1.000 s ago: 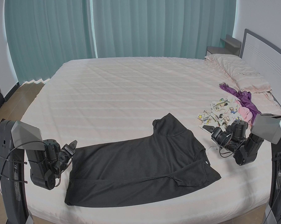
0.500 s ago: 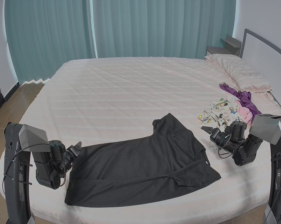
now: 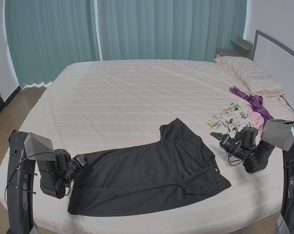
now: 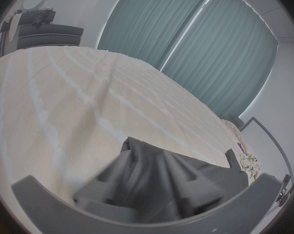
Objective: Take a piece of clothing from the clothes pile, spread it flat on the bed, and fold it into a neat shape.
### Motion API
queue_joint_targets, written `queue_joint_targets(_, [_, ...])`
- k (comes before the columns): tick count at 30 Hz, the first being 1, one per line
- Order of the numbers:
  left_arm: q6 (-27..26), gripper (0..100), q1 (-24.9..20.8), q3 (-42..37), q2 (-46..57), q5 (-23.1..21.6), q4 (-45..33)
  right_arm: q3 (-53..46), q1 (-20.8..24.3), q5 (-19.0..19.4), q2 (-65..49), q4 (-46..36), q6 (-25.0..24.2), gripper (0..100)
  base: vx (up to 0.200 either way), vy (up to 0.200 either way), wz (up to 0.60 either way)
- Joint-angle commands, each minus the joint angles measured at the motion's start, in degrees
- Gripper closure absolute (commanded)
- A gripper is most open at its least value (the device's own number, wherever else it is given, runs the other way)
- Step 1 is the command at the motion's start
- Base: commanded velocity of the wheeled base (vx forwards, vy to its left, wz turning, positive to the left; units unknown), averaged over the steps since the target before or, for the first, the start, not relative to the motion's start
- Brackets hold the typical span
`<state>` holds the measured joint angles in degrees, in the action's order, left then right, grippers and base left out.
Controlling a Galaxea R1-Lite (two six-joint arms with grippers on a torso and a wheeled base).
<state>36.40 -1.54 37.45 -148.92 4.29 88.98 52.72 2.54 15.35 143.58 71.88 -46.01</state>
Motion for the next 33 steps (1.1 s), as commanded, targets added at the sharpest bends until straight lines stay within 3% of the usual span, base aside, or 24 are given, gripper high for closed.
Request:
queue_joint_targets(1, [-0.1,100,0.1,1.2,-0.8,0.3,1.0,0.0,0.5,-0.1,-0.2,0.0,0.1,0,0.000,0.000,0.00])
queue_joint_targets(5, [-0.1,100,0.6,2.4,-1.0,1.7,1.0,0.0,0.8,-0.1,-0.5,0.0,0.2,0,0.000,0.000,0.00])
queue_joint_targets(11, [0.4,100,1.6,5.9,-0.6,9.1,1.0,0.4,1.9,-0.2,-0.7,-0.8,0.8,0,0.000,0.000,0.00])
queue_joint_targets(15, [0.6,100,1.7,5.4,-0.5,9.4,1.0,1.9,3.1,-0.2,-0.5,-1.9,4.1,0,0.000,0.000,0.00])
queue_joint_targets(18, [0.6,100,2.0,5.2,-0.4,9.4,1.0,4.8,3.5,-0.2,-1.2,-5.7,6.2,0,0.000,0.000,0.00])
queue_joint_targets(22, [0.7,100,2.0,4.3,-0.4,9.4,1.0,13.9,4.2,-0.1,-2.0,-18.1,9.4,0,0.000,0.000,0.00])
queue_joint_targets(30, [3.1,100,1.6,1.9,0.6,9.2,1.0,27.4,6.6,0.5,5.7,-25.7,18.5,0,0.000,0.000,0.00])
queue_joint_targets(33, [4.2,100,1.6,1.4,0.8,8.6,1.0,32.6,7.5,2.8,7.6,-32.9,20.3,0,0.000,0.000,0.00])
